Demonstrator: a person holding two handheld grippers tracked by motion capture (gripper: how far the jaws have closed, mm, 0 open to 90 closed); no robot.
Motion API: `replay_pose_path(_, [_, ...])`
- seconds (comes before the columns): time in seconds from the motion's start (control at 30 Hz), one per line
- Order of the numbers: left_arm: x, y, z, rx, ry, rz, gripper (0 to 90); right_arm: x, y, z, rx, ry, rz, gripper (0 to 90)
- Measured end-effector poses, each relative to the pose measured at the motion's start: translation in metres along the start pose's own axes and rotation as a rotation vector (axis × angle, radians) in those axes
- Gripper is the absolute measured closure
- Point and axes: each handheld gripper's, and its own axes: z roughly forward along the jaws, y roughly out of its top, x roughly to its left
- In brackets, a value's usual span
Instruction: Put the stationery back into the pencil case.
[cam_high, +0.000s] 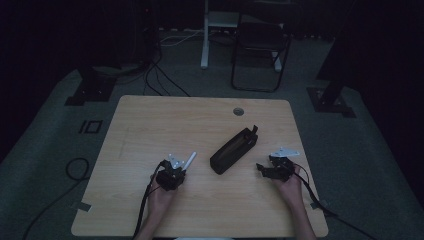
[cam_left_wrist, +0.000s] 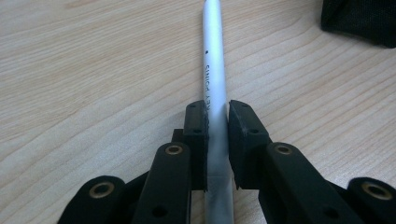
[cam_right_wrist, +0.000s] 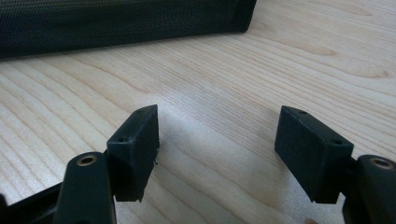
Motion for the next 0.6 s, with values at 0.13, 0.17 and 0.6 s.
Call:
replay_pose_path(0.13, [-0.0030, 0.0004, 0.0000, 0.000, -0.001, 0.009, 78.9, 0.0000, 0.0000, 0.0000, 0.000, 0.000, 0.000, 30.1])
replay_pose_path(0.17, [-0.0034, 0.0005, 0.0000, 0.002, -0.003, 0.013, 78.9, 0.0000, 0.0000, 0.0000, 0.000, 0.000, 0.000, 30.1])
replay_pose_path(0.6, [-0.0080, 0.0036, -0.0031, -0.016, -0.025, 0.040, 78.9, 0.0000, 0.0000, 0.0000, 0.000, 0.000, 0.000, 30.1])
